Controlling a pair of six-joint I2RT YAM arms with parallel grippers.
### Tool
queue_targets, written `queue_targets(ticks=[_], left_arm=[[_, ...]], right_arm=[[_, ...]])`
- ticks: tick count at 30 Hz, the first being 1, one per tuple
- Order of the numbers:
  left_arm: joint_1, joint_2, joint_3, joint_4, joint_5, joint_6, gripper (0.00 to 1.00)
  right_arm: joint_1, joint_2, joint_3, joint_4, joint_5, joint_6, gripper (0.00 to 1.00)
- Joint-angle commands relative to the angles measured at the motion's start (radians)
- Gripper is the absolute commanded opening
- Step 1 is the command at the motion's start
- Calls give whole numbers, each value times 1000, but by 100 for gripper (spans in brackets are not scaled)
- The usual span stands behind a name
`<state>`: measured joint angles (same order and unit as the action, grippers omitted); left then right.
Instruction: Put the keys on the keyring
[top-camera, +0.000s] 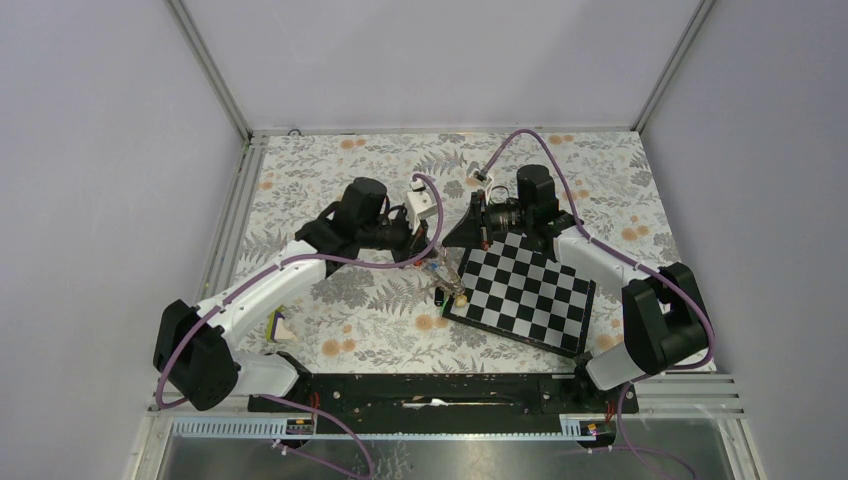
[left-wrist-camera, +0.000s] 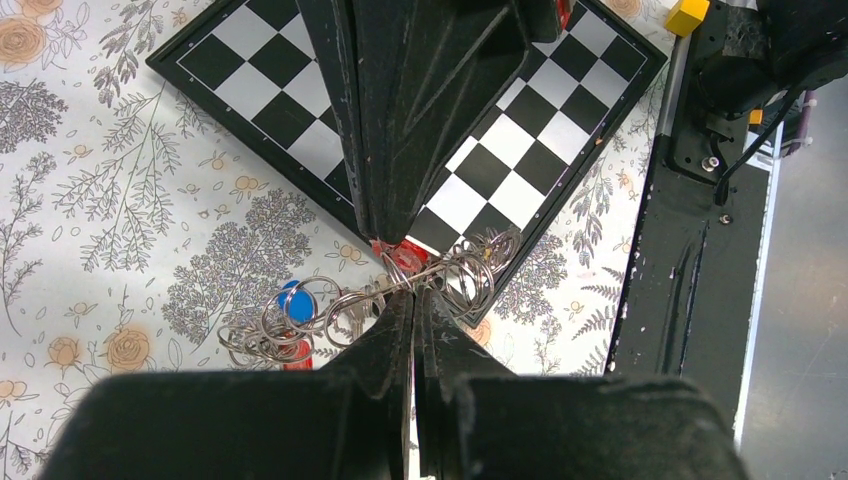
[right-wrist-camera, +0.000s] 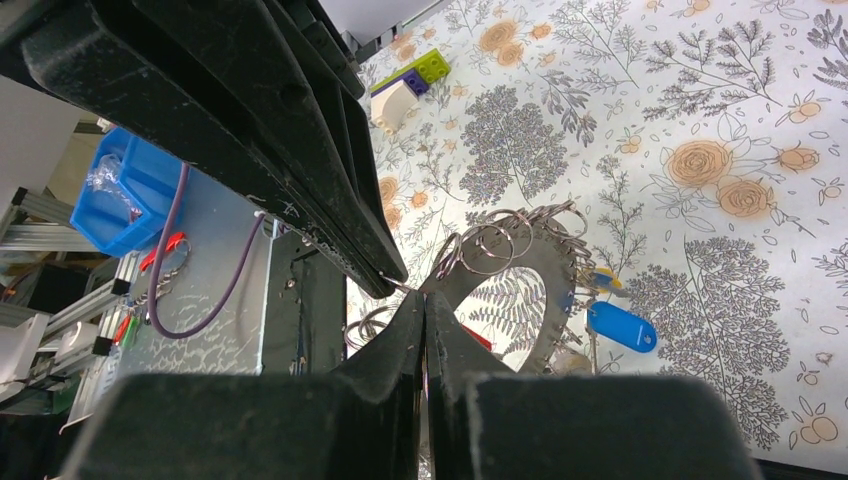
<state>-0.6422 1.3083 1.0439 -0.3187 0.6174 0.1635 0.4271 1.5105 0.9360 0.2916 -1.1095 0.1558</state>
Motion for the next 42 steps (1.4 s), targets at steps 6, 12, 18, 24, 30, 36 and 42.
queue_targets(ticks=[6, 12, 18, 24, 30, 36, 42], left_arm=[[0, -59, 8, 92, 75, 43, 0], [1, -60, 16, 92, 87, 43, 0], [1, -64, 12, 92, 92, 45, 0], [4, -70, 8, 93, 99, 54, 0], [8, -73, 11, 94, 101, 63, 0], [11, -73, 12, 97, 93, 71, 0], [14, -72, 17, 105, 92, 70, 0]], right_arm=[[-3, 19, -6, 127, -25, 56, 1], [-4, 27, -2, 129, -27, 65, 1], [-4, 30, -3, 126, -28, 61, 1], [-4, 28, -3, 126, -32, 59, 0], [-5, 34, -9, 115, -41, 49, 1], [-5, 39, -14, 116, -54, 50, 4], [-4, 48, -19, 118, -61, 54, 9]])
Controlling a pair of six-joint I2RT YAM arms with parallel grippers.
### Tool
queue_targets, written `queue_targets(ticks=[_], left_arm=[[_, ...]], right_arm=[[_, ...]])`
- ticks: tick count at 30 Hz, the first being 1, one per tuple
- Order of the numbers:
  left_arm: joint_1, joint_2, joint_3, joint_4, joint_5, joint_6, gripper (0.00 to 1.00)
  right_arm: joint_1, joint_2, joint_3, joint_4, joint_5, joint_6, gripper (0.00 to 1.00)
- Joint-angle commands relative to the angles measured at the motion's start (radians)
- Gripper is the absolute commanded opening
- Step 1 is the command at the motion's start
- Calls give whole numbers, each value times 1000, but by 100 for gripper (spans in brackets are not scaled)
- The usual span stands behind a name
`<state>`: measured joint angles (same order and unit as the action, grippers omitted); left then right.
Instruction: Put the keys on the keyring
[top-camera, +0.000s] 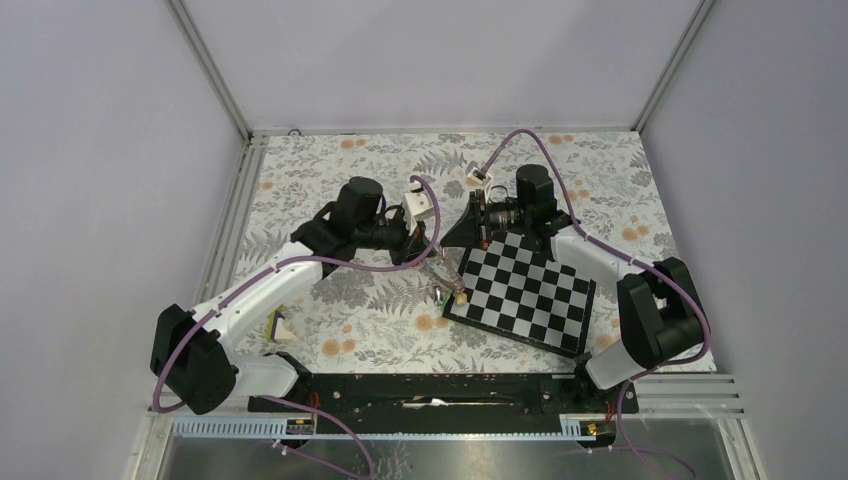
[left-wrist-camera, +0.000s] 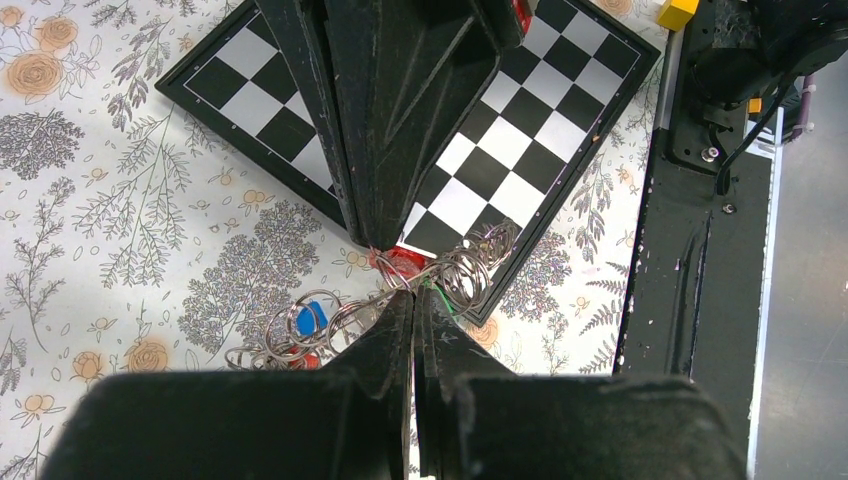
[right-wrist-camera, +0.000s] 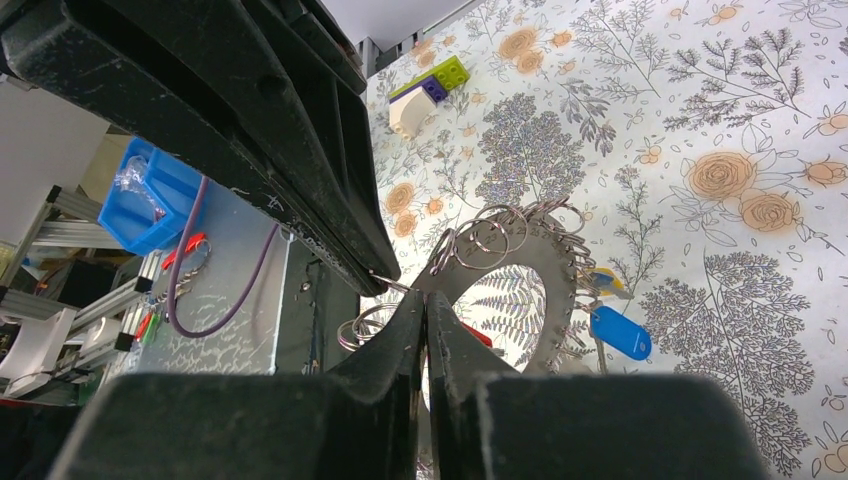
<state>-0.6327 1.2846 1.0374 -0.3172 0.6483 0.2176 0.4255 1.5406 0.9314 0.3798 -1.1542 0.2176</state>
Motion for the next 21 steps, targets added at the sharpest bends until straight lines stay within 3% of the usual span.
queue_targets(ticks=[1, 13, 21], left_arm=[[4, -48, 25, 104, 63, 16, 0], [14, -50, 16, 120, 87, 2, 0], [25, -40, 23, 117, 145, 19, 0]], right_arm=[[-3, 18, -14, 30, -17, -8, 11], [-7, -7, -14, 26, -42, -22, 32], [-66, -85, -6, 1, -53, -54, 37]])
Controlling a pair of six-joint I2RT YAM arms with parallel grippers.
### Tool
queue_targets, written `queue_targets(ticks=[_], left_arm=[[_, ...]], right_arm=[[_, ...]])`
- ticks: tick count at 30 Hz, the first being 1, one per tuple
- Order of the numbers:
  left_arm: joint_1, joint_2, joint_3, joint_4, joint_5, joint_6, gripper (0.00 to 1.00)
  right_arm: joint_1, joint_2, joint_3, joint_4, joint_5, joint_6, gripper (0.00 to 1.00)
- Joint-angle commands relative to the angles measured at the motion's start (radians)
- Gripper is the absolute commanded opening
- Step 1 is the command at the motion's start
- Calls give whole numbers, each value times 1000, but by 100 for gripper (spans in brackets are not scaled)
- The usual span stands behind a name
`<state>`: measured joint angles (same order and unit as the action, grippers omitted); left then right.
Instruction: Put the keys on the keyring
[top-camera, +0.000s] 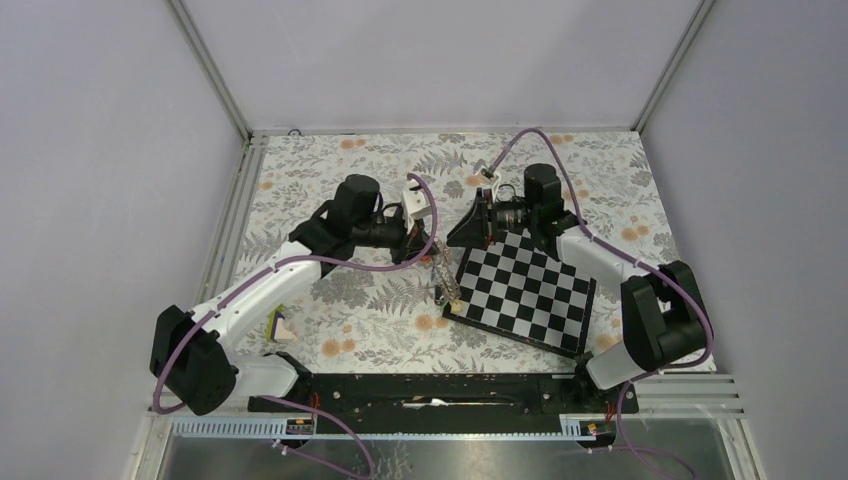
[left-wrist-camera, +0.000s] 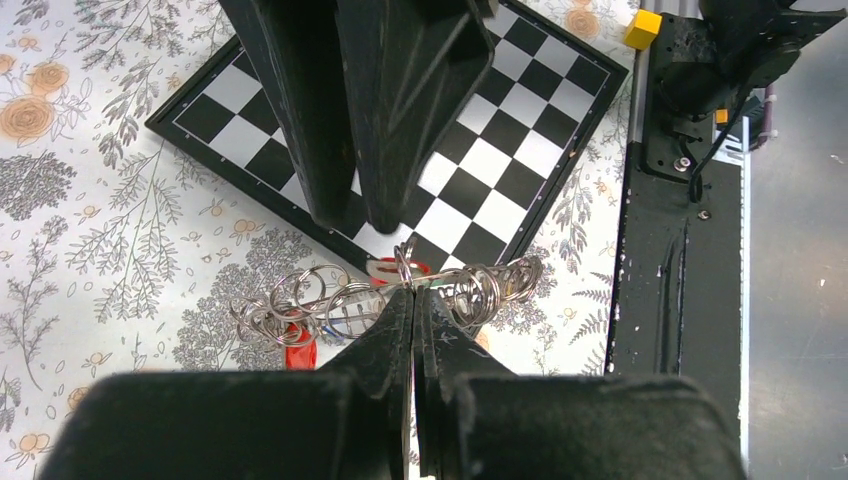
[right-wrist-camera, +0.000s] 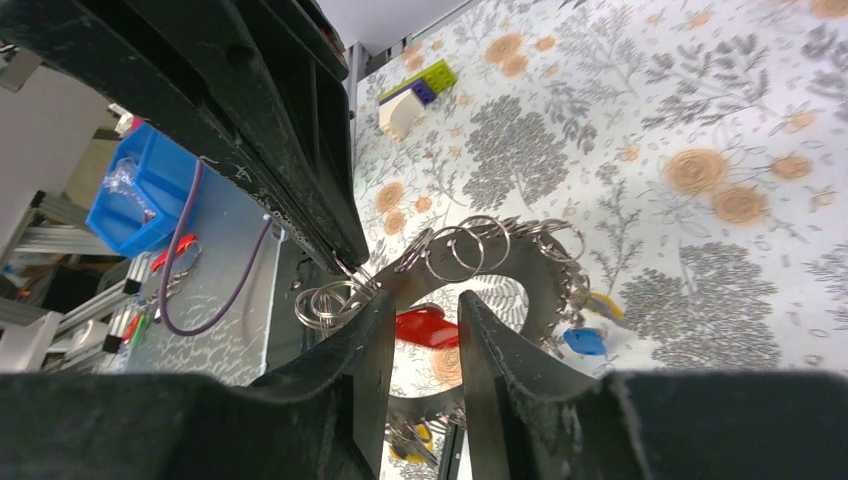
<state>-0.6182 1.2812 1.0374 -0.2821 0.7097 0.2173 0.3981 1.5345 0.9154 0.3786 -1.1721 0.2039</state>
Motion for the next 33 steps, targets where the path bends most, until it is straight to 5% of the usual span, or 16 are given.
queue_targets(ticks=[1, 13, 33], left_arm=[[11, -31, 28, 82, 96, 22, 0], [14, 33, 107, 89, 332, 19, 0], [19, 61, 58, 356, 406, -270, 0]], right_arm=[[-47, -94, 16, -17, -34, -68, 37], [-69, -256, 119, -433, -21, -466, 42], [-65, -390, 56, -417, -58, -410, 47]])
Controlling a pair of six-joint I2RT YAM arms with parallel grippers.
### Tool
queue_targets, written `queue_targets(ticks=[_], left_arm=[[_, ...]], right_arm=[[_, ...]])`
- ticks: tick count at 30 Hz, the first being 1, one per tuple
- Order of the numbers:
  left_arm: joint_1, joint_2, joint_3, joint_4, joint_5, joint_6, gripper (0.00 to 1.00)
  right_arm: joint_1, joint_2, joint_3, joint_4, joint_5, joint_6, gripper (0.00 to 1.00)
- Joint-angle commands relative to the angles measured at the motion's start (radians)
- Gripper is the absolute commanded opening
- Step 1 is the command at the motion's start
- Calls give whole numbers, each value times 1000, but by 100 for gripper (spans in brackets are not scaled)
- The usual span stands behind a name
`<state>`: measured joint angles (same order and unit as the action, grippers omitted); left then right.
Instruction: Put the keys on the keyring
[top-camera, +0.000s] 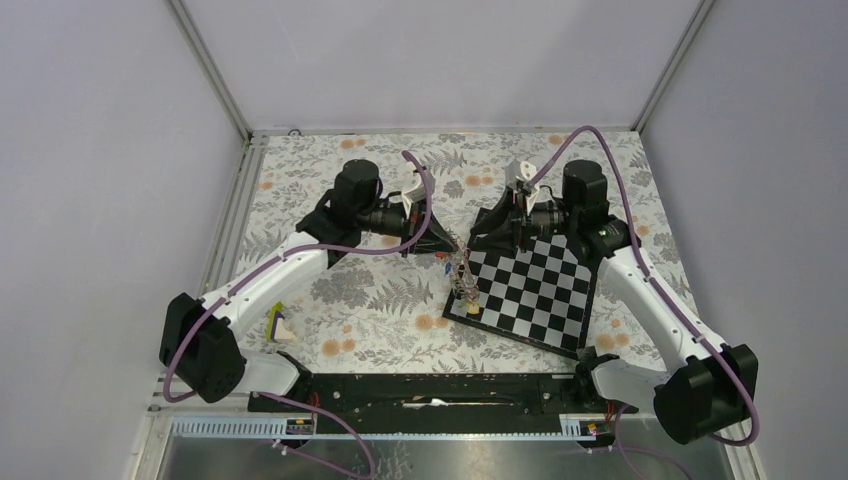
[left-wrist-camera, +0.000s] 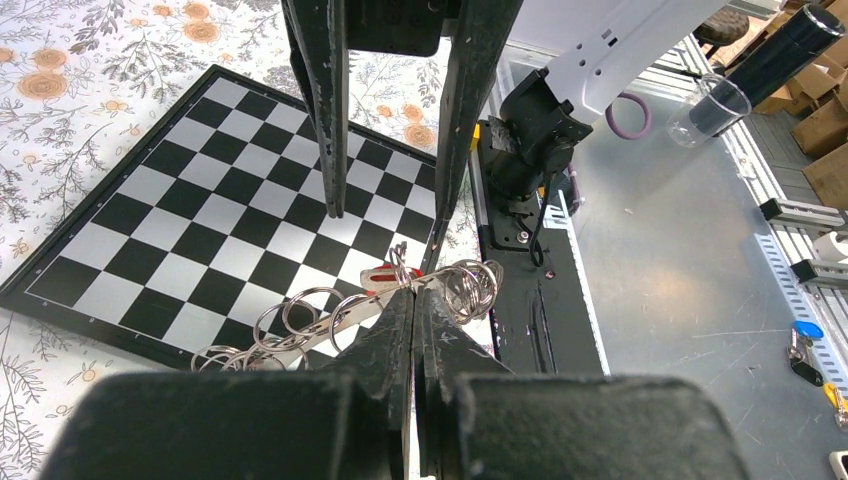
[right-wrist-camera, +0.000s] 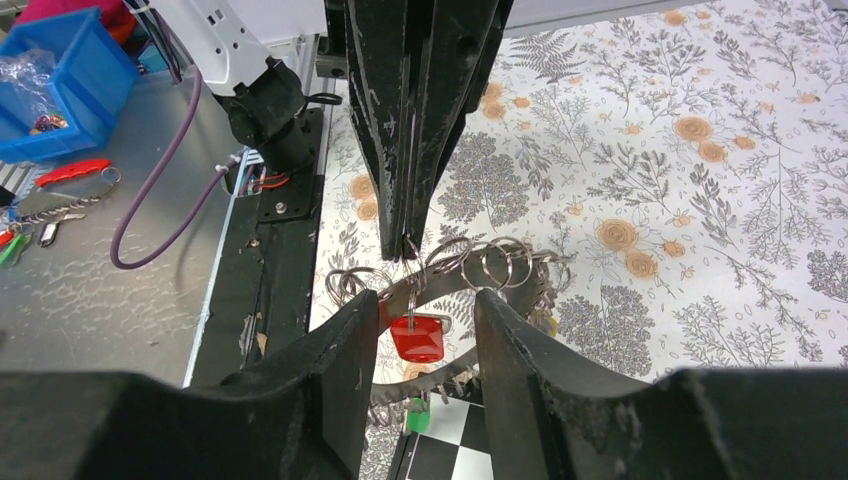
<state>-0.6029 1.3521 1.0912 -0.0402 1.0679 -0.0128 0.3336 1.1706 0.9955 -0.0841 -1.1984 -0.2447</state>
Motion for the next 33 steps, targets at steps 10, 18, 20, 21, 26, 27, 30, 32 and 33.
queue_targets(ticks=[10, 18, 20, 21, 26, 27, 30, 32, 33], left_arm=[[4, -2, -15, 143, 44, -67, 0], [3, 2, -34, 171, 45, -90, 0], [3, -1, -41, 181, 42, -96, 0], [4, -2, -44, 188, 41, -100, 0], [4, -1, -51, 222, 45, -123, 0], [4, 1, -49, 225, 45, -126, 0], [4, 3, -48, 240, 47, -135, 0], [4, 2, -49, 240, 47, -137, 0], [3, 1, -50, 240, 48, -137, 0]], right_arm=[[24, -15, -57, 154, -23, 116, 45], [42, -2, -77, 198, -8, 147, 40], [42, 0, -76, 198, -6, 149, 40], [42, 0, -78, 198, -6, 149, 40], [44, -1, -79, 198, -4, 152, 40], [44, -2, -81, 198, -2, 151, 40], [44, 7, -83, 198, -5, 149, 39], [46, 14, -81, 198, -6, 151, 38], [47, 19, -81, 196, -6, 149, 37]])
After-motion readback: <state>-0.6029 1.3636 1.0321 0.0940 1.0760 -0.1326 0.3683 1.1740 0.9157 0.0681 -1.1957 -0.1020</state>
